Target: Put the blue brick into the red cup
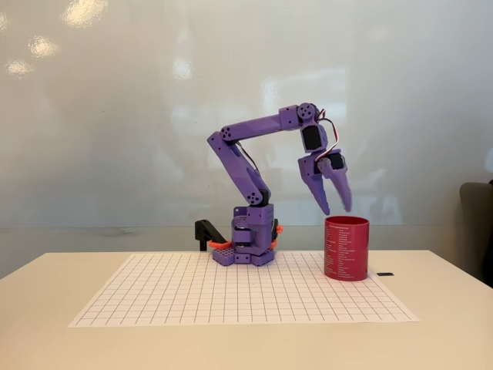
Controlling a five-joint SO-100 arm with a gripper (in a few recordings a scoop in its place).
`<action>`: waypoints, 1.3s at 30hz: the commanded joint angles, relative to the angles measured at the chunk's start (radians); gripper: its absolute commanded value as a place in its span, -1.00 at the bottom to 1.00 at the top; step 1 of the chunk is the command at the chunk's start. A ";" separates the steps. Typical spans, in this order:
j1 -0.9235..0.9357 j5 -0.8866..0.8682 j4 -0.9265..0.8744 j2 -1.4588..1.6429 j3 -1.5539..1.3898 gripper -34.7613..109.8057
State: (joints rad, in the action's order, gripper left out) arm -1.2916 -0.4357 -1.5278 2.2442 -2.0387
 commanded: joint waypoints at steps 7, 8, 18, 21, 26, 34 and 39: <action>0.025 0.009 0.049 0.023 -0.017 -0.52; 0.052 0.012 0.078 0.035 -0.021 -0.52; 0.693 0.140 0.505 0.275 -0.121 -0.52; 0.900 0.189 0.630 0.359 -0.193 -0.52; 1.140 0.247 0.715 0.552 -0.302 -0.52; 1.361 0.287 0.612 1.000 -0.417 -0.52; 1.348 0.288 0.463 1.058 -0.410 -0.52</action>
State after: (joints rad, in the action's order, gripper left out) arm 0.0368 -0.1365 -0.9817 3.2797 -2.4636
